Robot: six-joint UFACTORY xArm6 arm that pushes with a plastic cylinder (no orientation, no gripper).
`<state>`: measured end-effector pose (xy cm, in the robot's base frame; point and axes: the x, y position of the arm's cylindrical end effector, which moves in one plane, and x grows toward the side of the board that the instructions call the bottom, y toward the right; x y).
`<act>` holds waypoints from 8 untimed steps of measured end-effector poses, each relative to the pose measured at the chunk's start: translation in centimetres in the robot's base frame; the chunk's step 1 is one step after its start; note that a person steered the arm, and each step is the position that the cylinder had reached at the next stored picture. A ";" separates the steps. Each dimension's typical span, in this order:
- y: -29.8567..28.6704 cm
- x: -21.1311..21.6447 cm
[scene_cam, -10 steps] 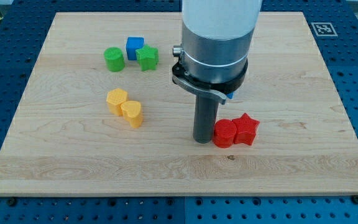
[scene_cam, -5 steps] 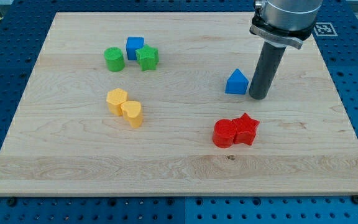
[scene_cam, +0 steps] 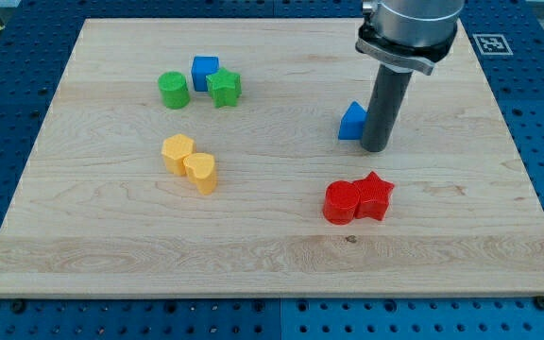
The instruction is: Move the triangle parallel to the right of the green star
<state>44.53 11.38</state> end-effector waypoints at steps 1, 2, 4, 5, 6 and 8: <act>-1.9 -1.1; -2.4 -3.1; -3.1 -6.6; -9.4 -6.6; -13.9 -10.5; -21.3 -17.9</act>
